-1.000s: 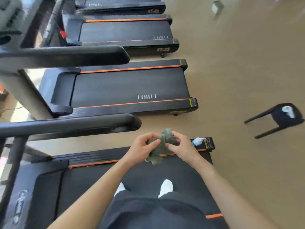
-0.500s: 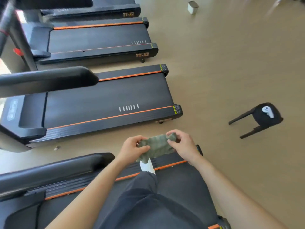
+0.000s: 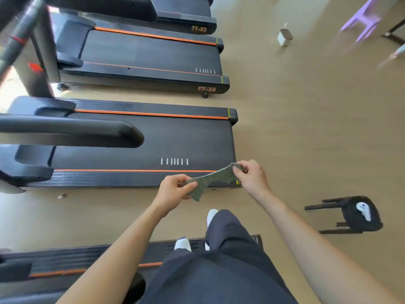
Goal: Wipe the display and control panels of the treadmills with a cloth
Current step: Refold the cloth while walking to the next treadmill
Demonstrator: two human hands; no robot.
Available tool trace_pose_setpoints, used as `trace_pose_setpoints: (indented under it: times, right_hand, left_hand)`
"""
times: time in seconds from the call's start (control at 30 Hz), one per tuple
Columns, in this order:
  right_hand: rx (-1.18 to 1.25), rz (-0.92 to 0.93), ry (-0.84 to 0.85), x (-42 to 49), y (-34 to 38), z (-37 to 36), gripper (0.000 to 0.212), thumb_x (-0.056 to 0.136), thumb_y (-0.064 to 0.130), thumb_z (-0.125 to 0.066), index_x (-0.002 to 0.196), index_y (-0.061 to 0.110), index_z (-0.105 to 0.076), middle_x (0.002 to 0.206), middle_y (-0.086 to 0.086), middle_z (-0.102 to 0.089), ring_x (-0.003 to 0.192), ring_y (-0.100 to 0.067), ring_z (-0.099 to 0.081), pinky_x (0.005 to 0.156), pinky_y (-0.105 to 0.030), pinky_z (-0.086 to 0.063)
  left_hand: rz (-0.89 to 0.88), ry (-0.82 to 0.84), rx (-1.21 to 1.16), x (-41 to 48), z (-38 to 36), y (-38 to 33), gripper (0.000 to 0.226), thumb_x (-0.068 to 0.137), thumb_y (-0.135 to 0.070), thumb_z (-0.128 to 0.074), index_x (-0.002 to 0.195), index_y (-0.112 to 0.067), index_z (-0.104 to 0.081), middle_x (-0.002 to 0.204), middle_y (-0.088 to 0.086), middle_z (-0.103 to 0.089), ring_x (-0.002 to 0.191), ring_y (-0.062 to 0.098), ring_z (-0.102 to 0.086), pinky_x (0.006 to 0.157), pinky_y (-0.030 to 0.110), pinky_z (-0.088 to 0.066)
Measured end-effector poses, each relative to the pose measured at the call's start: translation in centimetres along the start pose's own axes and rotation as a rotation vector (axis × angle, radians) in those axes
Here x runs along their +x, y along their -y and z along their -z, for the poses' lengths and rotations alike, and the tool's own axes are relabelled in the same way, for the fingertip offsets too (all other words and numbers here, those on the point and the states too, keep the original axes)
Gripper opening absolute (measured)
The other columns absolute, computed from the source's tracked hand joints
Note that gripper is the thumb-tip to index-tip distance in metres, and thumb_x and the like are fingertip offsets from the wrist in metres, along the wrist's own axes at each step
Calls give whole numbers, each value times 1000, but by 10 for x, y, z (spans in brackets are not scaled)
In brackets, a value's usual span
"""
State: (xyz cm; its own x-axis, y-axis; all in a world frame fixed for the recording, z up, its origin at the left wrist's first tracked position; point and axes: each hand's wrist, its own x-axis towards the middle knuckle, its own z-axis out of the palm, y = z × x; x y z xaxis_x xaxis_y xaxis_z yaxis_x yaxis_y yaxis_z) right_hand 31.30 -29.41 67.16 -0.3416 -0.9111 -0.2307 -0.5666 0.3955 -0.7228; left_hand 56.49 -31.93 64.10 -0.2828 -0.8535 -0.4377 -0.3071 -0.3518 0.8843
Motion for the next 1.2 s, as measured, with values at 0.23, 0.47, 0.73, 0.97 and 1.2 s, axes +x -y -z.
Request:
trace_pose_setpoints:
  times: [0.23,0.47,0.73,0.97,1.2]
  right_hand:
    - [79,49,63,141,30,-1,23,93,13,-66,84,35,-67,80,0,-60,64,-13,-56,61,-24,-44]
    - [22,143,330,301,60,-13,11,85,19,-70,87,30,-72,78,15,-70,73,-1,-63,68,-12,-46]
    - [-215,472,656,447,154,-37,10,79,25,-77,79,24,-67,76,14,-66,74,-2,-60,67,-16,-43]
    - [-400,717,842,516,249,-97,22,85,31,-73,105,22,-75,98,5,-71,93,-12,-60,80,-23,-41]
    - [-339,673,882,562,340,-173,8,82,24,-72,78,30,-67,71,13,-63,70,-7,-57,65,-23,-41]
  left_hand:
    - [-10,-116,-185,101,15,-38,9,96,-8,-68,92,-2,-74,82,8,-68,77,14,-68,77,34,-63]
    - [67,-352,-155,230,38,-86,6,94,-9,-70,94,-9,-76,86,14,-76,75,19,-72,70,31,-61]
    - [121,-741,-56,306,75,-148,7,93,-17,-72,88,-22,-75,76,1,-73,65,17,-71,63,37,-62]
    - [139,-963,-133,338,134,-180,12,97,-13,-66,89,-22,-68,79,-2,-69,65,9,-64,58,32,-61]
    - [114,-1075,-315,389,222,-168,10,99,-11,-63,91,-17,-67,84,3,-71,69,12,-69,61,34,-62]
